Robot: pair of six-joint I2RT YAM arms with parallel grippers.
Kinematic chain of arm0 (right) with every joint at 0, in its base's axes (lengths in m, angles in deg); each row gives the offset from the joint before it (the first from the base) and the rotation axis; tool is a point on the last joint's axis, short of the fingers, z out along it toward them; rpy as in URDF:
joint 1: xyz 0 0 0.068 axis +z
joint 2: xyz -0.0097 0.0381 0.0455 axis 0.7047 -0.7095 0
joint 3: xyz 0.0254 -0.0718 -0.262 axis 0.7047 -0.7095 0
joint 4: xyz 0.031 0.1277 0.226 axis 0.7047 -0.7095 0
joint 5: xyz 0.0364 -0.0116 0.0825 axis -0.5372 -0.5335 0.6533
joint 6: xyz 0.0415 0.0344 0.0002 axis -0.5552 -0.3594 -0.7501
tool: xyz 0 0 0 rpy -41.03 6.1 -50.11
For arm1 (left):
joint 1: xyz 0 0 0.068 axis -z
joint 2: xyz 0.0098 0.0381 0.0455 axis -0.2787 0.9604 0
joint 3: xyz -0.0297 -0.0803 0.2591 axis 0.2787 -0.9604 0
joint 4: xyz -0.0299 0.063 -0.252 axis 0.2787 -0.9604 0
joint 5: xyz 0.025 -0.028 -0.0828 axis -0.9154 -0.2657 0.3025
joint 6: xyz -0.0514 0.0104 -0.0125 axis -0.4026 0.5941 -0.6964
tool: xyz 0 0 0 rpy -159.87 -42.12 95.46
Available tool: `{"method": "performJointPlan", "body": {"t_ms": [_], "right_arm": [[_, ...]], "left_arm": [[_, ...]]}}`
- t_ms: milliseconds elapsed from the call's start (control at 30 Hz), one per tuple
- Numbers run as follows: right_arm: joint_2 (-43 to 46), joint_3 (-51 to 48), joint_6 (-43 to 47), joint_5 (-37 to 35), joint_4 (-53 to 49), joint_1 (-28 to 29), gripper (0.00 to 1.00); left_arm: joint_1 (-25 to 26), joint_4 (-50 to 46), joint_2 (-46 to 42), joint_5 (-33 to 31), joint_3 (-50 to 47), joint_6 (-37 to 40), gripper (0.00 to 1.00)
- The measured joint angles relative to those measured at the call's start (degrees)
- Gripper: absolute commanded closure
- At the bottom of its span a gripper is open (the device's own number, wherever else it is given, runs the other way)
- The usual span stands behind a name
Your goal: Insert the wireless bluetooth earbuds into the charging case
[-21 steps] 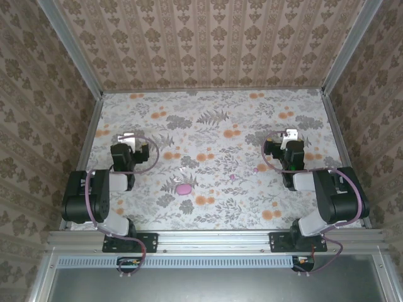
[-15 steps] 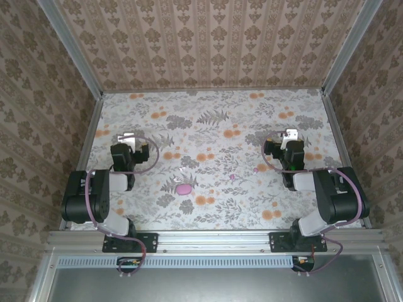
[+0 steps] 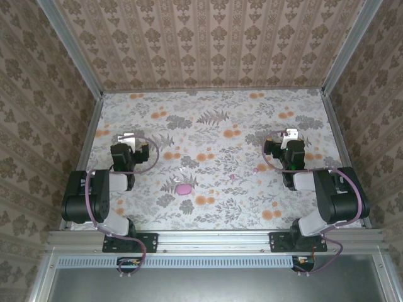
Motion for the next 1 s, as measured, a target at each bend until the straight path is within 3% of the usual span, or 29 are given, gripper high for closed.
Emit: {"method": "performJointPlan", "body": {"t_ms": [800, 900, 1000], "right_arm": [[0.0, 0.3, 0.7, 2.0, -0.9, -0.4, 0.00], [1.6, 0.9, 0.9, 2.6, -4.4, -0.4, 0.00], [6.2, 5.4, 0.3, 2.8, -16.4, -0.4, 0.00]], "left_arm": [[-0.1, 0.0, 0.0, 0.5, 0.0, 0.0, 0.00], [-0.1, -0.6, -1.1, 0.6, 0.0, -0.2, 0.00], [-1.4, -5.3, -5.5, 0.8, 0.7, -1.6, 0.00]]}}
